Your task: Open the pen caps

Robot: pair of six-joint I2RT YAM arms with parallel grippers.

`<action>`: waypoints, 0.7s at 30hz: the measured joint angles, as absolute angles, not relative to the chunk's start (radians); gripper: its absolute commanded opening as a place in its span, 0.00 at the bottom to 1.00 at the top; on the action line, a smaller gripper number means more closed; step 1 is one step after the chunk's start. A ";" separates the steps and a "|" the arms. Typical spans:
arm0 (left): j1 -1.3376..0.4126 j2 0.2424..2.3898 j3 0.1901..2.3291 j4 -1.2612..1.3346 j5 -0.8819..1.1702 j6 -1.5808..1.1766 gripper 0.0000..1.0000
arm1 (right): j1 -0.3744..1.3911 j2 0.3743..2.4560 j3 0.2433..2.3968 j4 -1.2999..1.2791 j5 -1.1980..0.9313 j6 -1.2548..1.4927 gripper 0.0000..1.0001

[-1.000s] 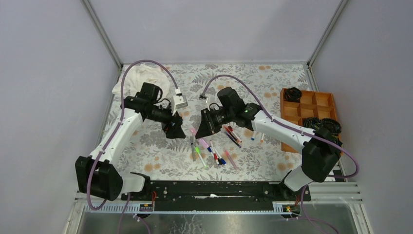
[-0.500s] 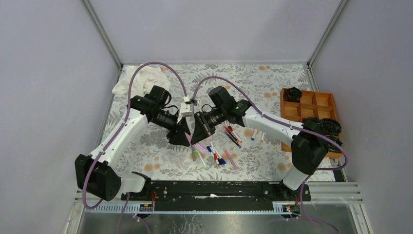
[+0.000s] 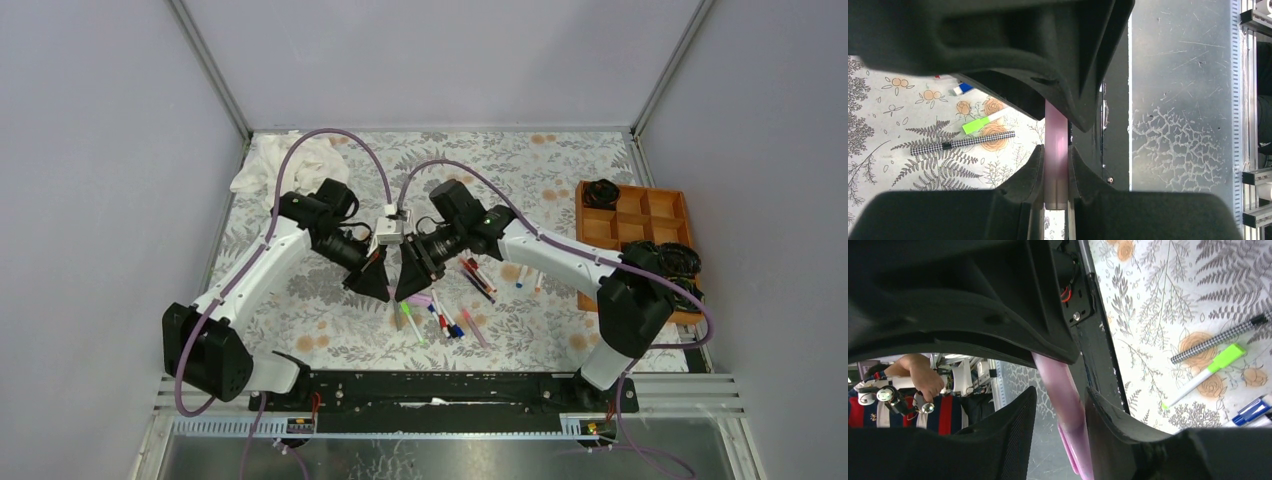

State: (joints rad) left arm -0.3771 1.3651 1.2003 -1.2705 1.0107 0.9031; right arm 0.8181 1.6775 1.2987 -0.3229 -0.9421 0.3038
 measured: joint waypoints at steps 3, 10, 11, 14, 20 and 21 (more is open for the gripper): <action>-0.377 1.365 1.204 -1.271 1.010 0.910 0.00 | 0.819 1.671 1.262 -0.325 -0.945 0.303 0.48; -0.379 1.365 1.222 -1.275 1.014 0.922 0.00 | 0.819 1.642 1.216 -0.339 -0.934 0.295 0.47; -0.379 1.365 1.223 -1.276 1.018 0.923 0.00 | 0.819 1.634 1.215 -0.340 -0.928 0.295 0.51; -0.379 1.365 1.225 -1.276 1.020 0.927 0.00 | 0.819 1.625 1.224 -0.344 -0.899 0.306 0.59; -0.379 1.366 1.229 -1.286 1.019 0.942 0.00 | 0.820 1.673 1.358 -0.370 -0.883 0.310 0.63; -0.379 1.366 1.229 -1.288 1.019 0.944 0.00 | 0.821 1.686 1.383 -0.373 -0.884 0.308 0.62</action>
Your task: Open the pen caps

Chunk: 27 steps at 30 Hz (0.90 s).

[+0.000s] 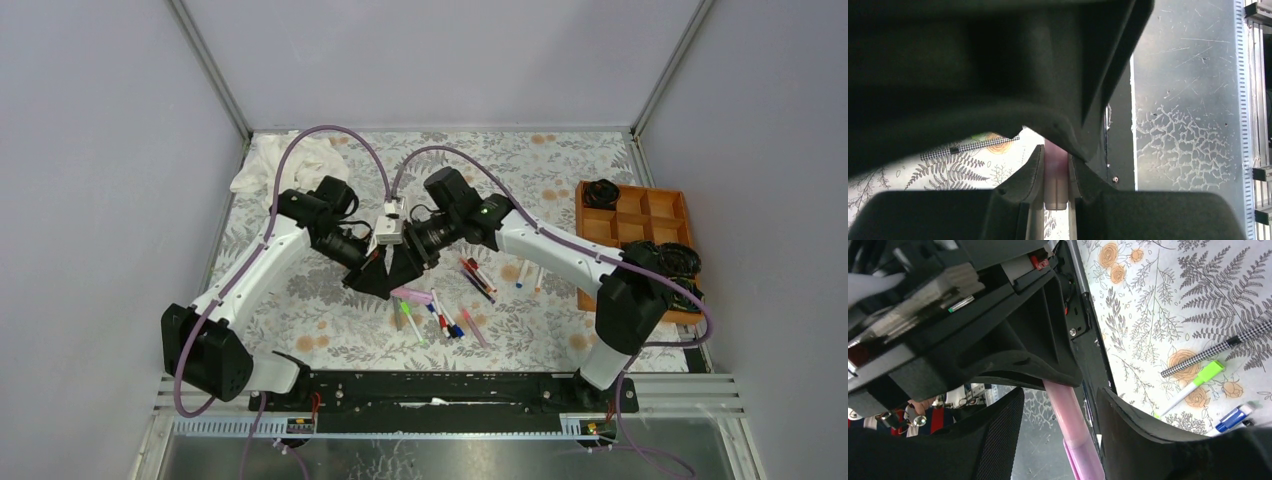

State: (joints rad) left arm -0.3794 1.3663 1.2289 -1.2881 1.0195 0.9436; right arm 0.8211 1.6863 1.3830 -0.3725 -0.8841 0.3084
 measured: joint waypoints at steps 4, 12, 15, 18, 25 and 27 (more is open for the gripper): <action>-0.379 1.366 1.229 -1.293 1.010 0.951 0.00 | 0.832 1.718 1.423 -0.397 -0.897 0.292 0.47; -0.380 1.366 1.234 -1.314 1.010 0.958 0.00 | 0.845 1.735 1.424 -0.452 -0.924 0.246 0.13; -0.380 1.366 1.234 -1.331 1.015 0.962 0.11 | 0.845 1.734 1.426 -0.453 -0.947 0.193 0.00; -0.380 1.366 1.237 -1.346 1.020 0.961 0.76 | 0.847 1.734 1.428 -0.451 -0.965 0.150 0.00; -0.311 1.335 1.262 -1.262 1.023 0.865 0.99 | 0.820 1.700 1.388 -0.411 -0.825 0.265 0.00; -0.226 1.305 1.268 -1.211 1.044 0.808 0.98 | 0.792 1.649 1.328 -0.351 -0.759 0.325 0.00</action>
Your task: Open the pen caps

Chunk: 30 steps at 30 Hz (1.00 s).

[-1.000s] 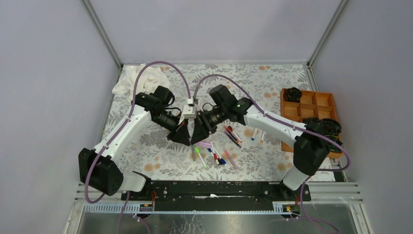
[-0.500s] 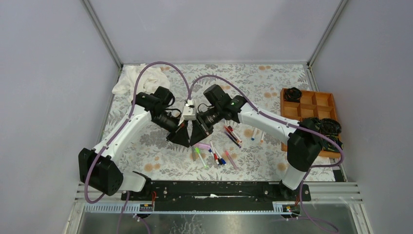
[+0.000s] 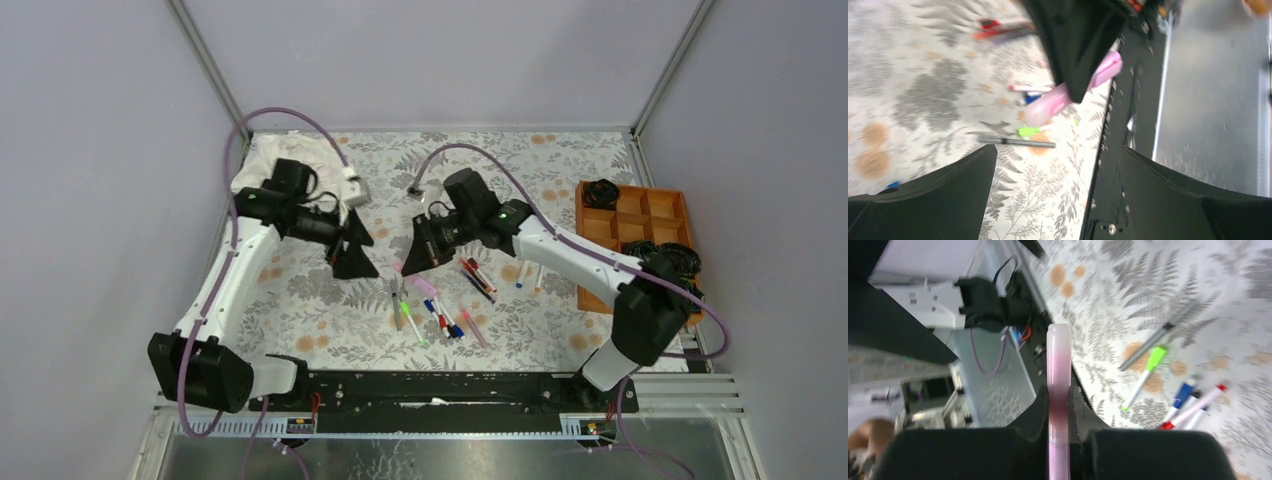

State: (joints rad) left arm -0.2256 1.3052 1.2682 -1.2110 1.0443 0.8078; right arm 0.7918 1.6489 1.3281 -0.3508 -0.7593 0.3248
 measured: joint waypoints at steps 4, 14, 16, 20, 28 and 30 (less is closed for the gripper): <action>-0.065 1.279 1.290 -1.074 1.111 0.632 0.98 | 0.752 1.523 1.221 -0.210 -0.599 0.442 0.00; -0.069 1.289 1.242 -0.872 1.381 0.301 0.99 | 0.803 1.314 0.980 0.406 -0.225 0.715 0.00; -0.094 1.280 1.206 -0.815 1.400 0.242 0.99 | 0.834 1.330 0.987 0.472 -0.192 0.733 0.00; -0.125 1.248 1.124 -0.653 1.408 0.094 0.98 | 0.883 1.379 1.015 0.587 -0.149 0.761 0.00; -0.130 1.235 1.100 -0.487 1.430 -0.061 0.67 | 0.893 1.425 1.018 0.716 -0.120 0.813 0.00; -0.130 1.238 1.100 -0.471 1.443 -0.075 0.56 | 0.895 1.430 1.018 0.738 -0.116 0.821 0.00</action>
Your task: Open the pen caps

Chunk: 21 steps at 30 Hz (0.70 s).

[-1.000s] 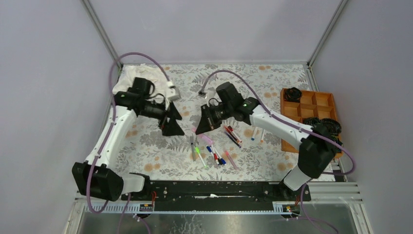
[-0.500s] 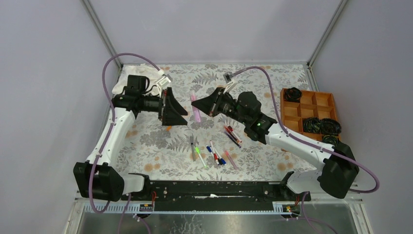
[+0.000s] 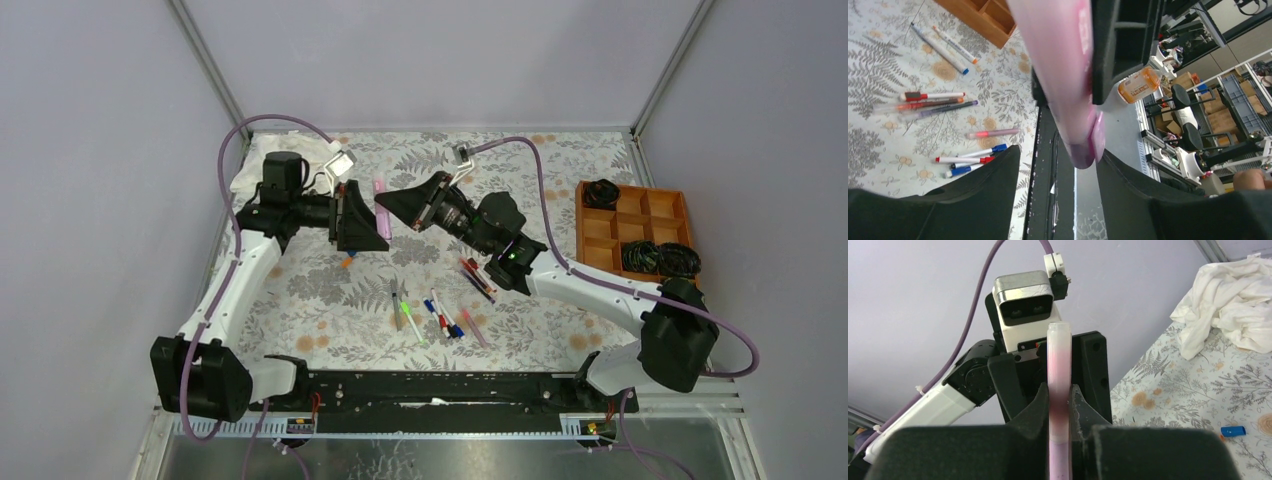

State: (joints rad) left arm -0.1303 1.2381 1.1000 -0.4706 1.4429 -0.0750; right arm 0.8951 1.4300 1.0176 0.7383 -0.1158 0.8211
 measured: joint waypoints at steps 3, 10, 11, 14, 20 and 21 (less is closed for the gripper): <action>-0.135 1.244 1.101 -0.459 1.472 -0.090 0.47 | 0.897 1.440 1.017 0.765 -0.108 0.818 0.00; -0.146 1.259 1.122 -0.448 1.489 -0.103 0.56 | 0.908 1.467 1.016 0.803 -0.105 0.820 0.00; -0.147 1.259 1.125 -0.448 1.489 -0.103 0.55 | 0.911 1.468 1.016 0.807 -0.105 0.820 0.00; -0.151 1.254 1.131 -0.445 1.489 -0.103 0.45 | 0.920 1.470 1.014 0.821 -0.106 0.820 0.00; -0.156 1.248 1.131 -0.460 1.501 -0.128 0.00 | 0.923 1.468 1.007 0.846 -0.123 0.785 0.01; -0.154 1.248 1.131 -0.466 1.502 -0.133 0.00 | 0.925 1.467 1.004 0.850 -0.123 0.775 0.08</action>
State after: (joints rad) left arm -0.1539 1.2480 1.1305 -0.4664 1.5017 -0.1326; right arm 0.9245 1.4670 1.0039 0.8505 -0.1226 0.7750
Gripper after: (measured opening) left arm 0.202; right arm 0.132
